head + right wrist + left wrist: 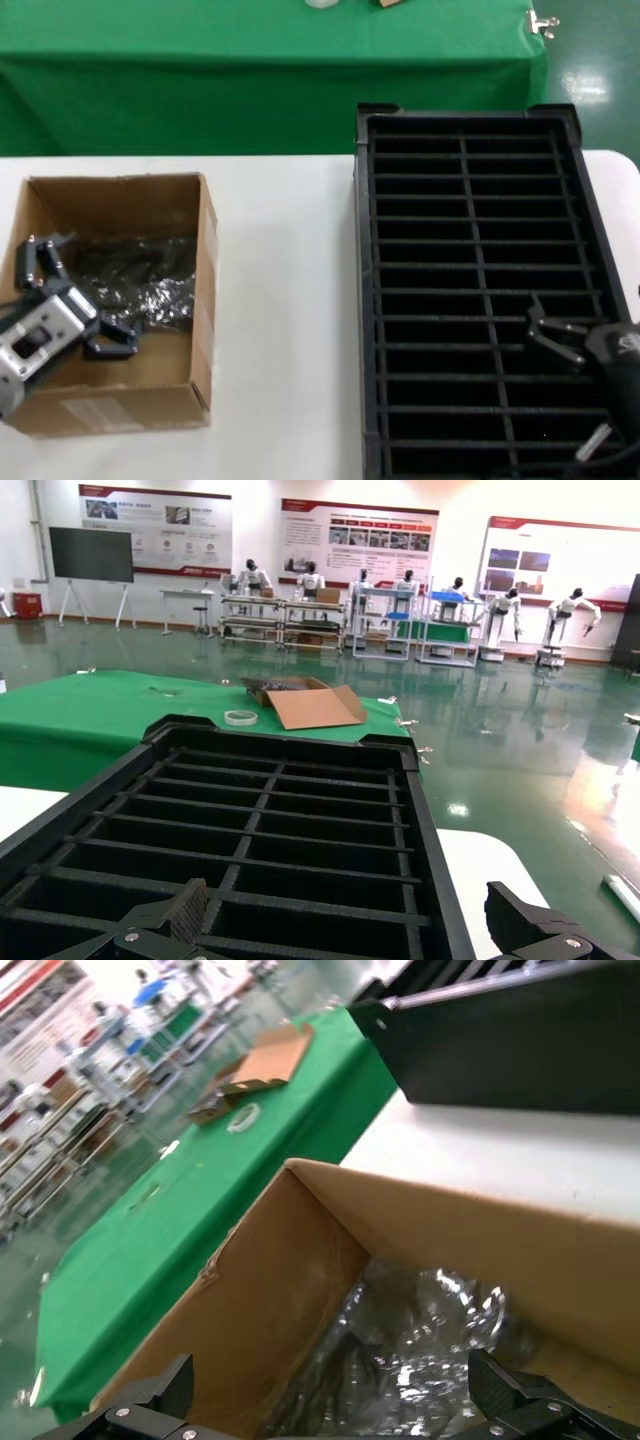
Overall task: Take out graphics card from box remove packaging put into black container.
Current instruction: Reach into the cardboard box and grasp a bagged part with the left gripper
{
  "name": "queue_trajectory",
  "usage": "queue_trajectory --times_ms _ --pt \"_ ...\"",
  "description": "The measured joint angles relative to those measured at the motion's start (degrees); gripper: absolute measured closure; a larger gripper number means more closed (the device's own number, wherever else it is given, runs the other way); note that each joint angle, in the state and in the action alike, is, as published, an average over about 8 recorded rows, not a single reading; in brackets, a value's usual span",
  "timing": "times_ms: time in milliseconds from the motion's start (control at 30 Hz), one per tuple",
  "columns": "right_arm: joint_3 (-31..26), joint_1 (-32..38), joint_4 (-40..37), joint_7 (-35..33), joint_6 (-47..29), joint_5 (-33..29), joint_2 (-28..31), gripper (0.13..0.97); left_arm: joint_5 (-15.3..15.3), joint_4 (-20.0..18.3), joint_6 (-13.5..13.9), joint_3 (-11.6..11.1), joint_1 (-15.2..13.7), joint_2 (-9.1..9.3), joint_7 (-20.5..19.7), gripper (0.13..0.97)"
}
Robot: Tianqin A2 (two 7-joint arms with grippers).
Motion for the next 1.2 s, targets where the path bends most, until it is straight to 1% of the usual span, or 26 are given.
queue_trajectory --times_ms 33,100,167,233,333,467,567,633,700,767,867,933,1067,1200 --pt "0.0 0.0 0.0 0.0 0.0 0.0 0.0 0.129 0.1 1.3 0.8 2.2 -2.3 -0.12 0.2 0.132" --pt "0.0 0.0 0.0 0.0 0.0 0.0 0.0 0.129 1.7 4.1 3.0 5.9 -6.4 0.08 -0.5 0.132" --pt "0.0 0.0 0.0 0.0 0.0 0.0 0.0 0.129 5.1 7.1 5.9 8.9 -10.1 0.68 -2.5 0.132" --pt "0.0 0.0 0.0 0.0 0.0 0.0 0.0 0.129 10.0 10.1 9.5 10.8 -13.0 1.58 -5.7 0.132" --pt "0.0 0.0 0.0 0.0 0.0 0.0 0.0 0.129 18.0 14.1 15.1 12.3 -16.1 3.19 -11.0 0.132" --pt "0.0 0.0 0.0 0.0 0.0 0.0 0.0 0.129 27.8 18.5 21.2 13.1 -18.8 5.33 -17.2 0.132" --pt "0.0 0.0 0.0 0.0 0.0 0.0 0.0 0.129 35.1 21.2 24.3 13.3 -20.0 6.95 -21.5 0.132" --pt "0.0 0.0 0.0 0.0 0.0 0.0 0.0 0.129 40.0 22.8 25.7 13.3 -20.6 8.04 -24.4 0.132" --pt "0.0 0.0 0.0 0.0 0.0 0.0 0.0 0.129 45.1 24.4 26.7 12.9 -21.0 9.22 -27.4 0.132" --pt "0.0 0.0 0.0 0.0 0.0 0.0 0.0 0.129 50.3 25.8 27.5 11.9 -20.9 10.45 -30.2 0.132" --pt "0.0 0.0 0.0 0.0 0.0 0.0 0.0 0.129 57.6 27.7 28.2 9.3 -20.1 12.43 -33.4 0.132" --pt "0.0 0.0 0.0 0.0 0.0 0.0 0.0 0.129 61.7 28.8 28.5 7.1 -19.2 13.71 -34.8 0.132" --pt "0.0 0.0 0.0 0.0 0.0 0.0 0.0 0.129 68.0 30.6 28.7 2.6 -17.2 16.11 -35.9 0.136" --pt "0.0 0.0 0.0 0.0 0.0 0.0 0.0 0.129 72.3 32.1 28.5 -2.0 -15.3 18.16 -35.1 0.141"
